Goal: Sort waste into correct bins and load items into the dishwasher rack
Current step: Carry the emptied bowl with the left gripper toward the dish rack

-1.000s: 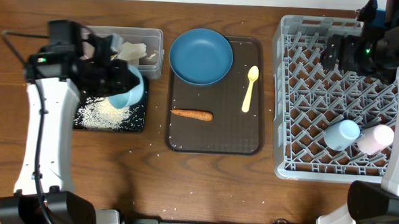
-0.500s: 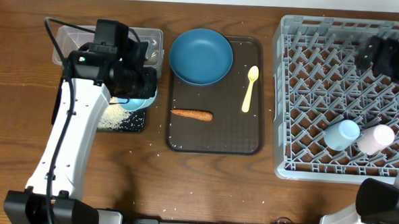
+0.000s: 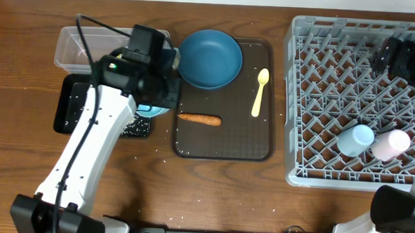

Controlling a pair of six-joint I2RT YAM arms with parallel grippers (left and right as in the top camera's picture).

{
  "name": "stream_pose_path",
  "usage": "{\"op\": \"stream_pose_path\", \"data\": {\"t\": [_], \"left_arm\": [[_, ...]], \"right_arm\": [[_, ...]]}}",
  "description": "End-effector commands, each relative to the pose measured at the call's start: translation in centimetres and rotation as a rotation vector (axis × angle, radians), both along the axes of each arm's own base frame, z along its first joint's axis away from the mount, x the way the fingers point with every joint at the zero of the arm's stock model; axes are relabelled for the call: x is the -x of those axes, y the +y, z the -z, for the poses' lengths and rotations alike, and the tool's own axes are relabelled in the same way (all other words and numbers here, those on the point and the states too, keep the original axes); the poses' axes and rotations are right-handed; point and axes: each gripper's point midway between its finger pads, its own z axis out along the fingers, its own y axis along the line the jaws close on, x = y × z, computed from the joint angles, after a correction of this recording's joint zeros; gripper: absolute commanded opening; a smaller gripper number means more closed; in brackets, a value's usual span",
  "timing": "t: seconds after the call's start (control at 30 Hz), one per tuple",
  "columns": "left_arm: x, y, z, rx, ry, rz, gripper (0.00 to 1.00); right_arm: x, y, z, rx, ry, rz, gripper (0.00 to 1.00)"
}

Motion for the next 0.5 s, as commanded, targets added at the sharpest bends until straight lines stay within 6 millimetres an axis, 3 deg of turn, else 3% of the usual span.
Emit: {"op": "stream_pose_path", "data": {"t": [0.0,0.2,0.33,0.47], "left_arm": [[0.1,-1.0,-1.0,-0.031,-0.04,0.02,0.06],[1.7,-4.8,-0.4,-0.088,-0.055,0.141,0.06],[2.6,-7.1,1.2,-0.163,-0.07,0.221,0.06],[4.0,-10.6,3.2,-0.182,-0.072,0.325,0.06]], "right_arm": [[0.0,0.0,0.3,-0.009,0.009,0.011,0.99],[0.0,0.0,0.3,-0.009,0.008,0.011,0.99],[0.0,0.0,0.3,-0.009,0.009,0.011,0.99],[0.0,0.0,0.3,-0.009,0.009,0.011,0.99]]}}
